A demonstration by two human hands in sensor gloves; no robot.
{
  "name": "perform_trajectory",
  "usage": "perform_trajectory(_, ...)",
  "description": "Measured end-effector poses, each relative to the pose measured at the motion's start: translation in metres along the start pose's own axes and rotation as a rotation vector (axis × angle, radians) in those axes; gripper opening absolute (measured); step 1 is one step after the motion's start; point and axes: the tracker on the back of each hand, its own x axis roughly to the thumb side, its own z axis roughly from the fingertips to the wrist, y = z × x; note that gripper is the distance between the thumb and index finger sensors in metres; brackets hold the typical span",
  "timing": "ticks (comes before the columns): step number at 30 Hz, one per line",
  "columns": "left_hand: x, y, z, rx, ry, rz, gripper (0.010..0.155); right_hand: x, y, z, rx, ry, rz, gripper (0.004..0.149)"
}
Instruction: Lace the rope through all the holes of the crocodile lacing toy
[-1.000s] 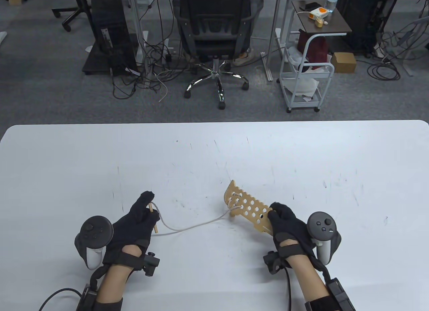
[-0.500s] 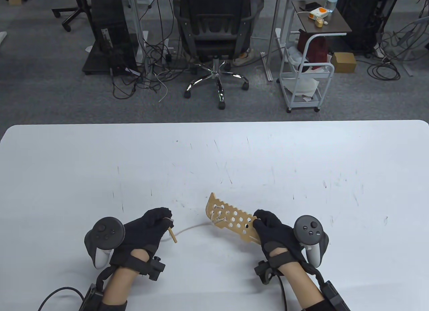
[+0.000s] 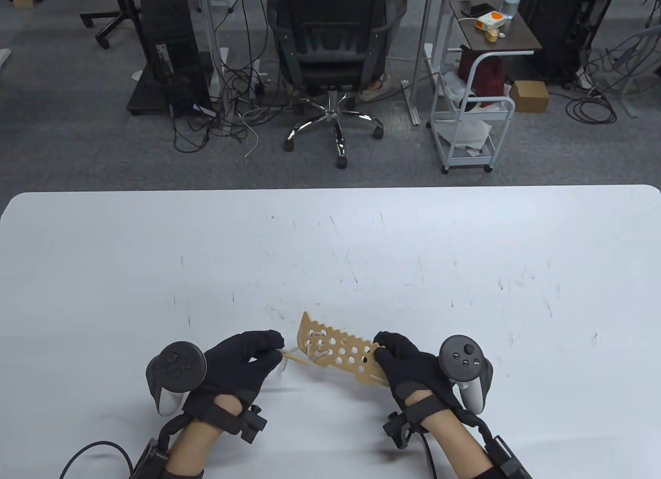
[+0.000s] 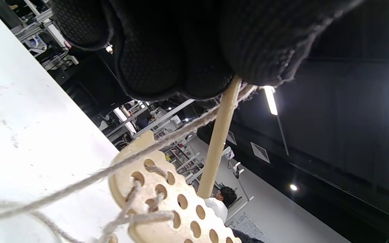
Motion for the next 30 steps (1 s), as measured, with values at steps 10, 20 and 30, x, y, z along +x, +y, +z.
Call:
perform_trajectory(10,0.013,-0.005,0.004,0.024,-0.038,-0.071,0.043,0.011,0.010,0.005,0.043,-0.039,-0.008,0.049)
perform_trajectory(20,0.025,-0.010,0.007,0.056,-0.078,-0.228,0.043,0.018,0.018,0.010,0.074,-0.070,-0.013,0.049)
perform_trajectory(30,0.028,-0.015,0.008,0.035,-0.112,-0.279,0.043,0.019,0.019,0.011,0.071,-0.079,-0.009,0.049)
